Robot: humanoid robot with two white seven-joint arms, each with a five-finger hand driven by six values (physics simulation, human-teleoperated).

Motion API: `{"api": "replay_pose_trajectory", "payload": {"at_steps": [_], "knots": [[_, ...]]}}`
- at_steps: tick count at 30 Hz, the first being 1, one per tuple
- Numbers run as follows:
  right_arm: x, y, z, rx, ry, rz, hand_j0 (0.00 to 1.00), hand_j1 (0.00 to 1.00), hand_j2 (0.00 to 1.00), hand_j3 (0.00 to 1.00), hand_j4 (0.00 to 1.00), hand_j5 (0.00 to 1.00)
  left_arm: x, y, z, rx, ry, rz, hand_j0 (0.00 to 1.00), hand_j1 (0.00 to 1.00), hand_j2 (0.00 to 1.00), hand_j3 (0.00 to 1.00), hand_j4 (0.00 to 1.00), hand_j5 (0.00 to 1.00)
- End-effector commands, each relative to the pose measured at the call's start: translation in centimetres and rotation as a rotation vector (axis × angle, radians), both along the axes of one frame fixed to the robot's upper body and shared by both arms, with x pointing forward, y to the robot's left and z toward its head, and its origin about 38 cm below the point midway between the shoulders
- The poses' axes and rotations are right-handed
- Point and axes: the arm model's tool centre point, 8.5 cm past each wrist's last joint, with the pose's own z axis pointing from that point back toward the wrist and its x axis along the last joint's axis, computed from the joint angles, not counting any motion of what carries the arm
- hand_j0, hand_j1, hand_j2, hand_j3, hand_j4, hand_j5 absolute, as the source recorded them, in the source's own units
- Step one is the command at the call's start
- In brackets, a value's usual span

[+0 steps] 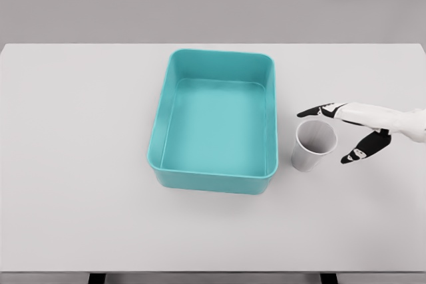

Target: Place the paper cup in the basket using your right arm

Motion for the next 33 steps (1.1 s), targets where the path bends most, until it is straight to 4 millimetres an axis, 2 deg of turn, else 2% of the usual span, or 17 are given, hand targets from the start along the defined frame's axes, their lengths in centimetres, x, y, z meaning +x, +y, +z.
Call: {"api": "replay_pose_trajectory", "payload": {"at_steps": [1,7,14,16,27,33], "knots": [[0.1,0.1,0.0,0.007,0.003,-0.003,1.00,1.00,1.00,1.00,1.00,1.00,0.0,0.0,0.0,0.000,0.000,0.000,1.00,1.00,1.00,1.00,1.00,1.00],[0.3,1.4,-1.1,0.010,0.011,0.012,1.00,1.00,1.00,1.00,1.00,1.00,0.0,0.0,0.0,0.000,0.000,0.000,1.00,1.00,1.00,1.00,1.00,1.00],[0.1,1.6,-1.4,0.007,0.016,0.022,1.00,1.00,1.00,1.00,1.00,1.00,0.0,0.0,0.0,0.000,0.000,0.000,1.00,1.00,1.00,1.00,1.00,1.00],[0.1,2.5,-1.9,0.019,0.025,0.038,1.00,1.00,1.00,1.00,1.00,1.00,0.0,0.0,0.0,0.000,0.000,0.000,1.00,1.00,1.00,1.00,1.00,1.00],[0.1,2.4,-2.0,0.015,0.027,0.033,1.00,1.00,1.00,1.00,1.00,1.00,0.0,0.0,0.0,0.000,0.000,0.000,1.00,1.00,1.00,1.00,1.00,1.00],[0.1,2.3,-2.0,0.013,0.027,0.033,0.84,0.84,0.84,0.84,0.84,0.84,0.0,0.0,0.0,0.000,0.000,0.000,1.00,1.00,1.00,1.00,1.00,1.00]]}}
